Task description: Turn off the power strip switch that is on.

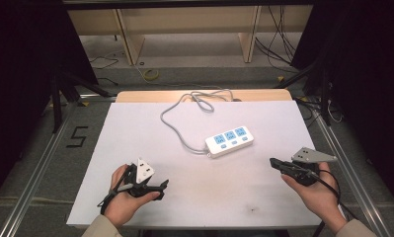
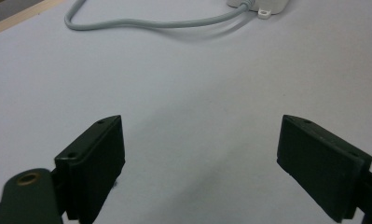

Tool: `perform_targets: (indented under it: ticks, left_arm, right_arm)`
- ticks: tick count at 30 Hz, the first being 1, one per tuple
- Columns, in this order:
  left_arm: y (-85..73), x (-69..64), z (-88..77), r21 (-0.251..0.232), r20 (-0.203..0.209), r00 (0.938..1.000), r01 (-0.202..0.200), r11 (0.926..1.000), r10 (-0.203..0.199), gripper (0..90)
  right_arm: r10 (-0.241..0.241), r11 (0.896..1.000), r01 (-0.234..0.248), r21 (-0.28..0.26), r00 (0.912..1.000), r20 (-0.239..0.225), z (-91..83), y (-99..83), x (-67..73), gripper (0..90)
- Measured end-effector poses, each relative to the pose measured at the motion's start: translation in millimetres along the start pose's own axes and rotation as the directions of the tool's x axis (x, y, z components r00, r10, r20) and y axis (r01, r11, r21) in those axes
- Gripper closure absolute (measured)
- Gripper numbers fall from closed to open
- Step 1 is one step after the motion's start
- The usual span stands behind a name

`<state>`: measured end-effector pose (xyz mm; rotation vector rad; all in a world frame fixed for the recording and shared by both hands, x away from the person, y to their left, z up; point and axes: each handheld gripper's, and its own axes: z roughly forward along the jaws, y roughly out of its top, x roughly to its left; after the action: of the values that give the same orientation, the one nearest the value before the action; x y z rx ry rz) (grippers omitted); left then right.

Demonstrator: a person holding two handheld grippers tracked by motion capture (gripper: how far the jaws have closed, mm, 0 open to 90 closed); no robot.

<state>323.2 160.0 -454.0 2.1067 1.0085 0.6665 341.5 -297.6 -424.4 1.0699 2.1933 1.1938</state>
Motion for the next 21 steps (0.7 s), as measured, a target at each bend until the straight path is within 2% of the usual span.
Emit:
perform_targets:
  ticks: [15,21]
  left_arm:
    - [0.3,-0.6,-0.3,-0.001,-0.002,1.0000,-0.002,1.0000,0.002,15.0]
    - [-0.2,-0.4,-1.0,0.003,-0.005,1.0000,-0.005,1.0000,0.005,15.0]
  right_arm:
    - [0.013,1.000,-0.013,0.009,0.9999,0.008,13.7,14.1,-1.7,90.0]
    - [0.021,1.000,-0.021,0.010,0.9998,-0.001,19.9,20.4,-1.5,90.0]
